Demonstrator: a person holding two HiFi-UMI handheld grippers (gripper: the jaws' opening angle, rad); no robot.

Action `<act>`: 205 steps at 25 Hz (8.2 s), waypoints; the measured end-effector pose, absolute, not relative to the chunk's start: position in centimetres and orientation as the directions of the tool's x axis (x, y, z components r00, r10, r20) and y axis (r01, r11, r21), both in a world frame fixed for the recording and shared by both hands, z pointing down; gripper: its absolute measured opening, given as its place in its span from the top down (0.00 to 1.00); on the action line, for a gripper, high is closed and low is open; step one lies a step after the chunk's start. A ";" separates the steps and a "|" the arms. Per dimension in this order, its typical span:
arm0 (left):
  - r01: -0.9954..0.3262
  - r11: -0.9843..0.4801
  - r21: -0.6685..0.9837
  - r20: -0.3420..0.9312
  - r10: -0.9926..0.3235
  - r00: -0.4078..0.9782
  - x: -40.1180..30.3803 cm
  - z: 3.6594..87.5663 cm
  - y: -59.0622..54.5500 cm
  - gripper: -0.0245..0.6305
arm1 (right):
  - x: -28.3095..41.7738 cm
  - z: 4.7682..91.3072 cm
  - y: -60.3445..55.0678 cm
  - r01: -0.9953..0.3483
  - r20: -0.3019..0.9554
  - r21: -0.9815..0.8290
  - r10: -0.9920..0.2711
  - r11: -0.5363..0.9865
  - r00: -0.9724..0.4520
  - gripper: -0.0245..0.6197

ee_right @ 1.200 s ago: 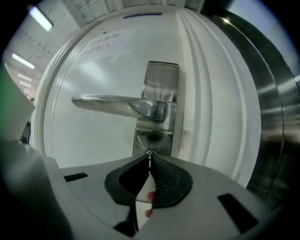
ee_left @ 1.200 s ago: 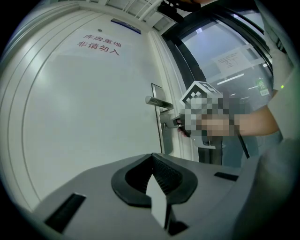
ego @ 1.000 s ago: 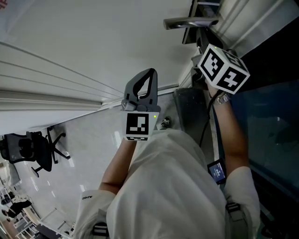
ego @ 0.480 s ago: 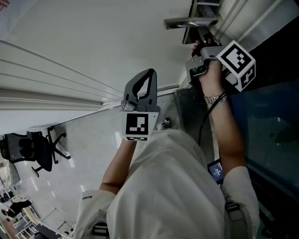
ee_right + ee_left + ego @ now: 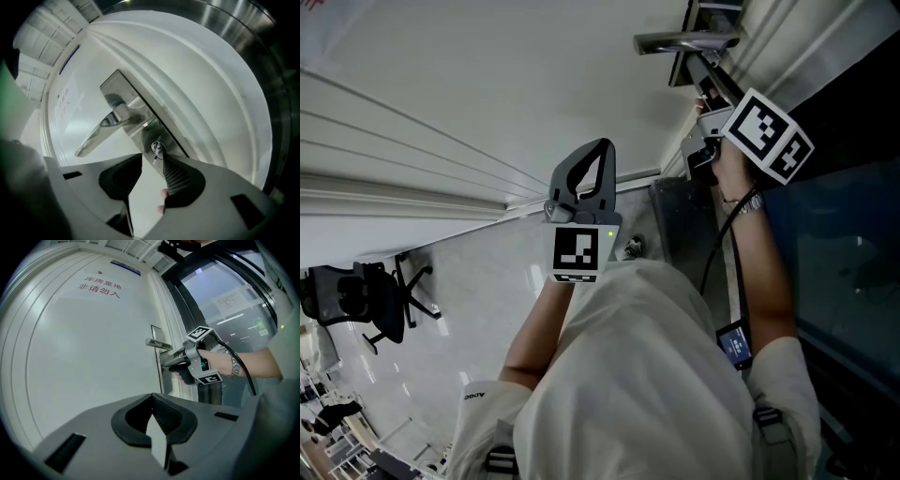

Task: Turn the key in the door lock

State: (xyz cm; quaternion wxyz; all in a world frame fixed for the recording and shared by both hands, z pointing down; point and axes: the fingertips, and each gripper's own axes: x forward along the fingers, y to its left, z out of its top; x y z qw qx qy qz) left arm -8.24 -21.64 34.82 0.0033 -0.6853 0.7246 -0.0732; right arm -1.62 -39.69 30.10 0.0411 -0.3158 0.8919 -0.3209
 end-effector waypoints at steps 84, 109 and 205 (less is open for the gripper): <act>-0.993 0.051 -0.105 0.092 -0.994 -0.060 -8.0 34.9 -21.1 0.95 | -1.6 29.5 -40.0 -0.693 0.237 0.232 -0.731 0.682 -0.640 0.95; -0.992 0.050 -0.113 0.101 -0.993 -0.061 -8.1 35.3 -20.7 0.95 | -0.5 30.2 -40.7 -0.292 0.074 -0.897 -0.540 0.331 -0.839 0.95; -0.994 0.032 -0.106 0.117 -0.992 -0.044 -8.0 35.6 -22.7 0.95 | -1.0 29.8 -41.3 -0.301 0.078 -0.907 -0.583 0.295 -0.808 0.94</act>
